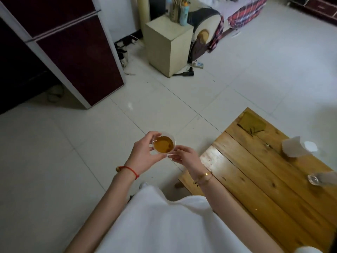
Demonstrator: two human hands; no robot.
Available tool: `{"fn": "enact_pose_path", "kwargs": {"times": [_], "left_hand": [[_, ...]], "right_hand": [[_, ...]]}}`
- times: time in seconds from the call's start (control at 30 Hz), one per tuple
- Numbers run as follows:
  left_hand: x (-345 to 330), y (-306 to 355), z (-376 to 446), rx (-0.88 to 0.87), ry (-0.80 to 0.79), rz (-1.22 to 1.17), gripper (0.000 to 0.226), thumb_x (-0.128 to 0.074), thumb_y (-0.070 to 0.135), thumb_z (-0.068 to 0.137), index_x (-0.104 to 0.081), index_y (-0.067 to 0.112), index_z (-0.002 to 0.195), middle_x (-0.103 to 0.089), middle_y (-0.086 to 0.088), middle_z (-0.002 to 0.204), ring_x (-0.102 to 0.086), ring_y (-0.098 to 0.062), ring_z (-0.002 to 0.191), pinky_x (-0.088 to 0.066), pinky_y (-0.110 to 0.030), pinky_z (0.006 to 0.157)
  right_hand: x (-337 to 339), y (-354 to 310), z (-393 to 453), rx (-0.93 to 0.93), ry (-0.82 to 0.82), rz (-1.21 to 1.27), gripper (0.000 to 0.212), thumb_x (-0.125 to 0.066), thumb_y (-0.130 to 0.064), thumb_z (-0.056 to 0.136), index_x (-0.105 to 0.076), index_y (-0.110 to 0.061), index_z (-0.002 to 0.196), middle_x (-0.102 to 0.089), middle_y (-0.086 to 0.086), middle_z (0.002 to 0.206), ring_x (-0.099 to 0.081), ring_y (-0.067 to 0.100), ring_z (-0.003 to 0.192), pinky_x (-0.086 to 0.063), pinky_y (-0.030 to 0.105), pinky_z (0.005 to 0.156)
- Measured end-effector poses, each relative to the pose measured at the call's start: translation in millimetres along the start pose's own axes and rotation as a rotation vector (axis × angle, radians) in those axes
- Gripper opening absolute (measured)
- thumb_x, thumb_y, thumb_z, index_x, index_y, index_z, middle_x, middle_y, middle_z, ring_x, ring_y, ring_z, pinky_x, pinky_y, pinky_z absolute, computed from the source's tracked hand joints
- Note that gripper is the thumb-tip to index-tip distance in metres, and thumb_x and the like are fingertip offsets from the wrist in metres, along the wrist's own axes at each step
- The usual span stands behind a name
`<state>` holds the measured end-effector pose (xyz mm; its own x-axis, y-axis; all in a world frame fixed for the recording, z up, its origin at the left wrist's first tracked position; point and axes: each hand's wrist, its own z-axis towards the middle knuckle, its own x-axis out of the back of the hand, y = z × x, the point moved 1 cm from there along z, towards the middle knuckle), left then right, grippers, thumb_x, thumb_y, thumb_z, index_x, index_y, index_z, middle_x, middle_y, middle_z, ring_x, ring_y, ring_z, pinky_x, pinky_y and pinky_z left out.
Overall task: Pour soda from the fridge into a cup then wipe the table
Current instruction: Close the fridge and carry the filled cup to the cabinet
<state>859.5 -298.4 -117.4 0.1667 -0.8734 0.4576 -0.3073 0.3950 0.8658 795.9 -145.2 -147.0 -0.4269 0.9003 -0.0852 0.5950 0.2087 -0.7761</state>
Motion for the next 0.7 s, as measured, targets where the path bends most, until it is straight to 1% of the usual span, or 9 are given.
{"fn": "enact_pose_path", "kwargs": {"times": [0.07,0.17,0.3,0.4,0.47,0.53,0.6,0.63,0.7], "left_hand": [[37.8,-8.0,19.1,-0.003,0.017,0.009,0.068,-0.087,0.016,0.068,-0.054,0.018,0.127,-0.059,0.004,0.122,-0.055,-0.008,0.112,-0.045,-0.001,0.082],[93.1,-18.7,51.1,-0.019,0.027,0.028,0.069,-0.087,0.016,0.068,-0.053,0.018,0.128,-0.058,0.006,0.122,-0.055,-0.006,0.111,-0.044,0.0,0.081],[146.2,-27.9,92.9,-0.032,0.028,0.038,0.07,-0.087,0.018,0.069,-0.053,0.019,0.129,-0.058,0.007,0.123,-0.053,-0.003,0.11,-0.045,-0.001,0.082],[171.4,-33.6,124.4,-0.036,0.021,0.036,0.069,-0.087,0.016,0.069,-0.052,0.02,0.128,-0.057,0.009,0.121,-0.052,-0.002,0.109,-0.044,0.001,0.08],[183.5,-37.1,146.5,-0.034,0.014,0.029,0.068,-0.087,0.015,0.069,-0.052,0.021,0.127,-0.057,0.008,0.12,-0.053,-0.001,0.106,-0.043,0.001,0.079],[193.7,-39.9,170.8,-0.027,-0.001,0.026,0.068,-0.087,0.014,0.069,-0.053,0.021,0.127,-0.056,0.008,0.118,-0.053,0.005,0.102,-0.043,0.002,0.077],[201.7,-42.7,198.0,-0.023,-0.022,0.027,0.068,-0.086,0.013,0.07,-0.053,0.02,0.128,-0.056,0.008,0.117,-0.051,0.01,0.1,-0.042,0.003,0.076],[205.1,-44.0,212.9,-0.024,-0.032,0.033,0.068,-0.086,0.013,0.07,-0.053,0.021,0.129,-0.056,0.008,0.118,-0.052,0.009,0.1,-0.042,0.003,0.075],[213.3,-46.5,244.8,-0.025,-0.041,0.043,0.068,-0.086,0.015,0.071,-0.052,0.021,0.13,-0.055,0.006,0.119,-0.052,0.0,0.105,-0.042,0.003,0.075]], "right_hand": [[-34.5,-19.1,20.9,0.011,-0.015,0.01,0.025,-0.039,0.003,0.097,-0.063,-0.001,0.103,-0.067,0.011,0.088,-0.062,0.022,0.085,-0.052,0.026,0.081],[-82.4,-47.5,52.1,0.041,-0.043,0.023,0.025,-0.039,0.003,0.097,-0.063,-0.002,0.099,-0.065,0.014,0.092,-0.061,0.025,0.089,-0.051,0.027,0.082],[-126.5,-83.9,88.7,0.055,-0.043,0.029,0.024,-0.039,0.003,0.098,-0.062,0.002,0.104,-0.064,0.017,0.097,-0.061,0.026,0.091,-0.052,0.028,0.084],[-145.7,-105.5,115.2,0.053,-0.032,-0.001,0.026,-0.04,0.0,0.099,-0.063,0.004,0.11,-0.066,0.016,0.099,-0.062,0.025,0.093,-0.052,0.034,0.091],[-154.0,-118.7,132.2,0.054,-0.026,-0.011,0.026,-0.04,0.0,0.099,-0.062,0.004,0.112,-0.066,0.015,0.098,-0.062,0.024,0.092,-0.052,0.03,0.087],[-160.3,-131.4,151.1,0.053,-0.018,-0.007,0.025,-0.04,0.0,0.099,-0.063,0.001,0.108,-0.066,0.012,0.095,-0.062,0.024,0.091,-0.052,0.026,0.082],[-164.6,-143.8,173.4,0.053,-0.017,-0.014,0.024,-0.039,0.0,0.099,-0.063,-0.002,0.103,-0.067,0.01,0.093,-0.063,0.025,0.092,-0.052,0.027,0.083],[-166.3,-150.8,186.3,0.055,-0.019,-0.026,0.025,-0.039,-0.001,0.1,-0.064,-0.004,0.1,-0.068,0.009,0.092,-0.063,0.025,0.092,-0.053,0.028,0.084],[-170.1,-168.8,213.1,0.056,-0.025,-0.049,0.027,-0.039,-0.001,0.1,-0.065,-0.007,0.094,-0.068,0.008,0.091,-0.063,0.024,0.093,-0.052,0.03,0.087]]}}
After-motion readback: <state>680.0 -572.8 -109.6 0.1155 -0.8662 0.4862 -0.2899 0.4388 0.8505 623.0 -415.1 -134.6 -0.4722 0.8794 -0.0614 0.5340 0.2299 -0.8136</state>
